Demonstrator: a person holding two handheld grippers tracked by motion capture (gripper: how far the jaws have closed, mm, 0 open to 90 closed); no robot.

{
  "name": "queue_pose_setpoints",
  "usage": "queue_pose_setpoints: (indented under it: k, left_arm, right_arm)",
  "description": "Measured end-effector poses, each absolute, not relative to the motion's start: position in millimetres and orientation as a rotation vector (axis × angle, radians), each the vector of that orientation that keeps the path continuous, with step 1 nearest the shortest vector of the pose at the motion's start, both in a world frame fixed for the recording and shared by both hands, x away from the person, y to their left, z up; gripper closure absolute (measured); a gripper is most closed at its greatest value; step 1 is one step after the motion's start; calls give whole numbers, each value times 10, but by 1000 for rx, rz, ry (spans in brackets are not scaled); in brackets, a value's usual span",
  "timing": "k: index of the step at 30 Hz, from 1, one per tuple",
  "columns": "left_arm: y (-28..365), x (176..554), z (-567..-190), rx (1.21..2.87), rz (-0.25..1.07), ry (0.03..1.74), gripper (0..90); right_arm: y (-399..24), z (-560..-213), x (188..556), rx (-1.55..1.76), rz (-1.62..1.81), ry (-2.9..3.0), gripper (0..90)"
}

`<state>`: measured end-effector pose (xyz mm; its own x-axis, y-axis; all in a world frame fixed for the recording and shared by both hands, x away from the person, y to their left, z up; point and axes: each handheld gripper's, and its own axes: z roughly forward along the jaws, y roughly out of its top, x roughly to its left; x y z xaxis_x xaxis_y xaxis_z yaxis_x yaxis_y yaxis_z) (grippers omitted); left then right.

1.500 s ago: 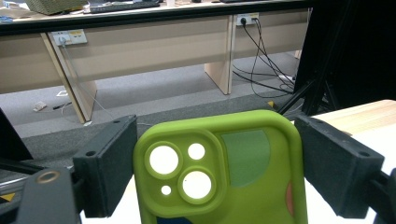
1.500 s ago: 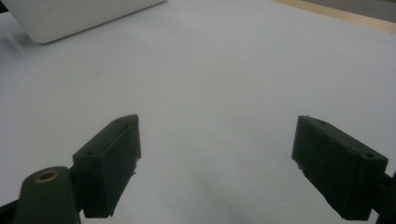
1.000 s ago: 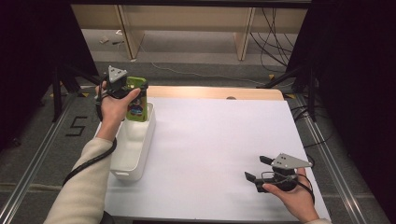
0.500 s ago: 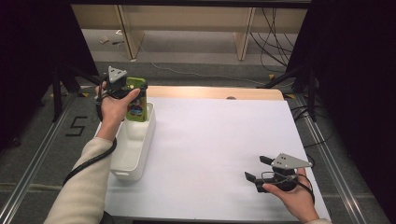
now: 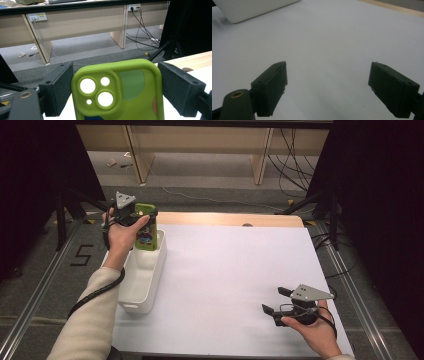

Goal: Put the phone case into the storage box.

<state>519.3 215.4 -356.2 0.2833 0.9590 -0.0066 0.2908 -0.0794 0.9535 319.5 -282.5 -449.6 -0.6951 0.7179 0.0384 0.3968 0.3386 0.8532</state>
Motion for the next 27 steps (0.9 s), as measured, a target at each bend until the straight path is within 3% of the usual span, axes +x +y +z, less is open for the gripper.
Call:
queue_pose_setpoints:
  k: [27]
  left_arm:
    - [2150, 5231, -3615, 1592, 861, 1187, 159]
  right_arm:
    - [-2825, -4495, 3194, 989, 1296, 2264, 164]
